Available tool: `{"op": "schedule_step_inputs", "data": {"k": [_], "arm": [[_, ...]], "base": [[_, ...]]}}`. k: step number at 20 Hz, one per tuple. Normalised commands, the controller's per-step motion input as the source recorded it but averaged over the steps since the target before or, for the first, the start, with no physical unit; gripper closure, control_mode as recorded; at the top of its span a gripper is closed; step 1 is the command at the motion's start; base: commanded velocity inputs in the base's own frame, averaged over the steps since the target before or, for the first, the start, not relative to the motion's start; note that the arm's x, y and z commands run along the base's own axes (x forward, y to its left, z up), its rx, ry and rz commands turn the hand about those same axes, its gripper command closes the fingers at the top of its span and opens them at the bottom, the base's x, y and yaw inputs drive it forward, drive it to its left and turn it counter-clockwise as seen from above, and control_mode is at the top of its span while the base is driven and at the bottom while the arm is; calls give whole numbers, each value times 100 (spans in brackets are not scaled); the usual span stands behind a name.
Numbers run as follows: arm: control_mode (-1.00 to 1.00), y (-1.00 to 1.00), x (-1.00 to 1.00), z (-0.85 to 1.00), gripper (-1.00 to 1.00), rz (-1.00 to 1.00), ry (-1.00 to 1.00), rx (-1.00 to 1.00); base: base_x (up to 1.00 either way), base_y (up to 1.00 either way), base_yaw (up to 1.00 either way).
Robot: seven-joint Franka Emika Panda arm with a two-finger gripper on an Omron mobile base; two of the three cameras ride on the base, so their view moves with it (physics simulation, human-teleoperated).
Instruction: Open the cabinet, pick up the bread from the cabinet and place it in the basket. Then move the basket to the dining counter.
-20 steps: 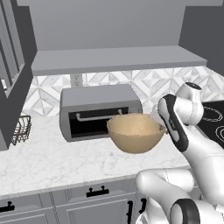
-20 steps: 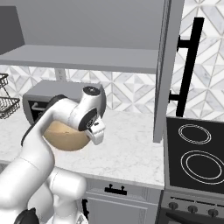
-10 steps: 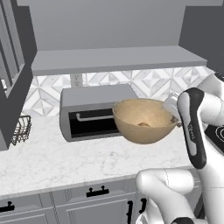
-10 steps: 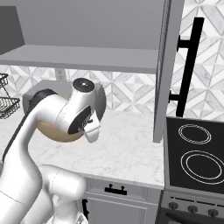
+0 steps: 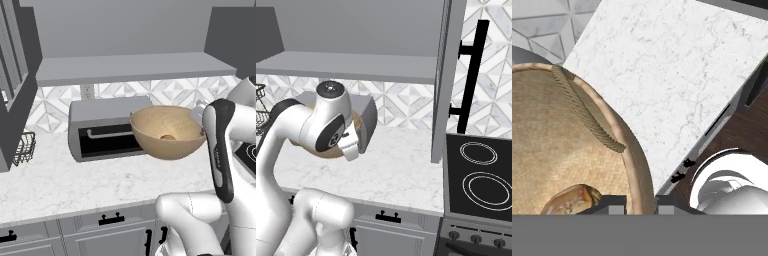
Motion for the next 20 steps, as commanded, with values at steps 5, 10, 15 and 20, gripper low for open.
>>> {"op": "schedule_step_inputs", "data": {"k": [5,10,15,20], "arm": [[-100,-1,-9,22,100,-9,2,-1],[-100,-2,-1,2,100,0,0,0],[-100,0,0,0,100,0,0,0],[-100,0,0,0,100,0,0,0]], "base": [[0,0,0],[0,0,0],[0,0,0],[0,0,0]]}}
